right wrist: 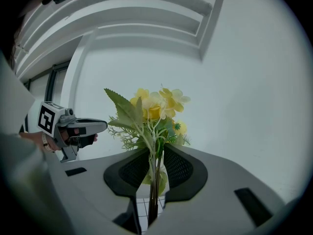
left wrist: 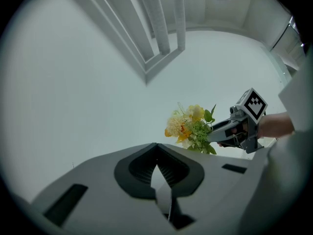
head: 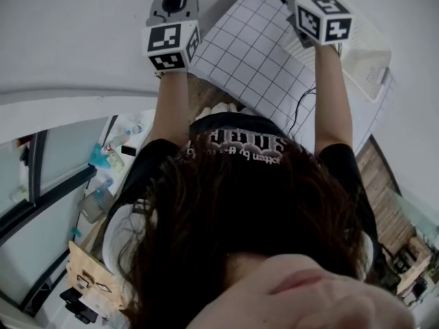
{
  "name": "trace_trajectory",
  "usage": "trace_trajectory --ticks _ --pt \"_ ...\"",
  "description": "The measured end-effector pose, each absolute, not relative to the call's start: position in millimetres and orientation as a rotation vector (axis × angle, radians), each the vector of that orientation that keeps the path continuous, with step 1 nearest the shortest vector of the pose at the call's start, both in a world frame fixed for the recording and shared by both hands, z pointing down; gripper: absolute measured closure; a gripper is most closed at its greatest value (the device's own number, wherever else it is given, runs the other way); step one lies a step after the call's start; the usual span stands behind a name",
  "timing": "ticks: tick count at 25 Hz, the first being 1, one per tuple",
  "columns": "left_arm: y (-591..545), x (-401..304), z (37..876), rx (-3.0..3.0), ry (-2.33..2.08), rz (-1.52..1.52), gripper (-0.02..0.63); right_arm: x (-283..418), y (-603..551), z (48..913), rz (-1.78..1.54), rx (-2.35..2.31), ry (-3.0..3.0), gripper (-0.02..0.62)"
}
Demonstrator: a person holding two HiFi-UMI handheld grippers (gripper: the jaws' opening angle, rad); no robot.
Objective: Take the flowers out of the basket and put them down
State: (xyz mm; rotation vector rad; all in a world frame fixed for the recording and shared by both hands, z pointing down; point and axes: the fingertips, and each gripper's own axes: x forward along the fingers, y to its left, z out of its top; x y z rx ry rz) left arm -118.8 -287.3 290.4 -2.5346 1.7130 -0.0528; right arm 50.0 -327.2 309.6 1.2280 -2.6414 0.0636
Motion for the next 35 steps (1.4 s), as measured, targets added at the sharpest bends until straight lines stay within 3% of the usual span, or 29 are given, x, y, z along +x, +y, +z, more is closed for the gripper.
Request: trace_trajectory --ticks 35 --pt "-272 -141 279 -2.469 1.752 -0.029 0.604 29 -320 315 0.081 1.193 -2.660 0.491"
